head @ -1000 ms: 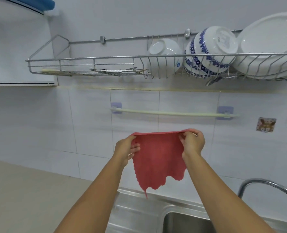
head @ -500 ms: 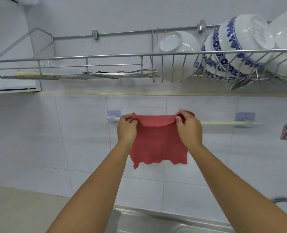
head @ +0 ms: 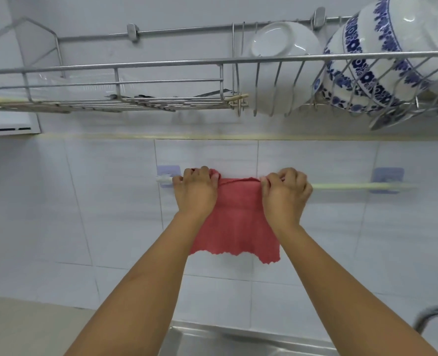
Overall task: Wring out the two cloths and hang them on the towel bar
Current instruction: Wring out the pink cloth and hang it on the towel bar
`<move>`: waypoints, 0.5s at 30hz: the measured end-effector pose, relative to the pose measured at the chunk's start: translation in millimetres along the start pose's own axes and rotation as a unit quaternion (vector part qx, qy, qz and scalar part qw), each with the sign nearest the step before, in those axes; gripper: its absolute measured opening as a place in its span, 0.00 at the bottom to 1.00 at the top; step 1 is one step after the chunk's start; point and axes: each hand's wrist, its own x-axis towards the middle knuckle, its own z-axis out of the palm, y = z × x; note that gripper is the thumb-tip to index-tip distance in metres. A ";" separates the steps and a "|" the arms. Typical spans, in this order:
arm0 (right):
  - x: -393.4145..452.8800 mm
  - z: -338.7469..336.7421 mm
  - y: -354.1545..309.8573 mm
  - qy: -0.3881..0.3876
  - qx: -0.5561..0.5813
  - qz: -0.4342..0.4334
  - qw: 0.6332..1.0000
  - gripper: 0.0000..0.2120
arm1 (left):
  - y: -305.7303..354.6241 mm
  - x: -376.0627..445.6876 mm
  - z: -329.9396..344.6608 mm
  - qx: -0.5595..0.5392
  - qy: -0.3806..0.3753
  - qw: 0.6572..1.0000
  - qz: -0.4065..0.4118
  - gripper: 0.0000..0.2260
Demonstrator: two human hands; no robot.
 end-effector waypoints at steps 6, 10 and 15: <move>3.6 1.3 -2.3 -0.028 0.007 0.005 1.000 0.13 | 4.4 -11.6 6.7 0.029 0.013 1.000 0.001 0.19; -1.1 3.9 4.2 -0.031 -0.024 0.008 0.999 0.19 | 0.3 -7.5 2.6 0.016 0.000 1.000 -0.014 0.17; -15.2 6.5 9.0 -0.033 -0.001 0.015 0.999 0.20 | -11.8 3.6 -0.4 -0.055 -0.042 0.998 -0.007 0.16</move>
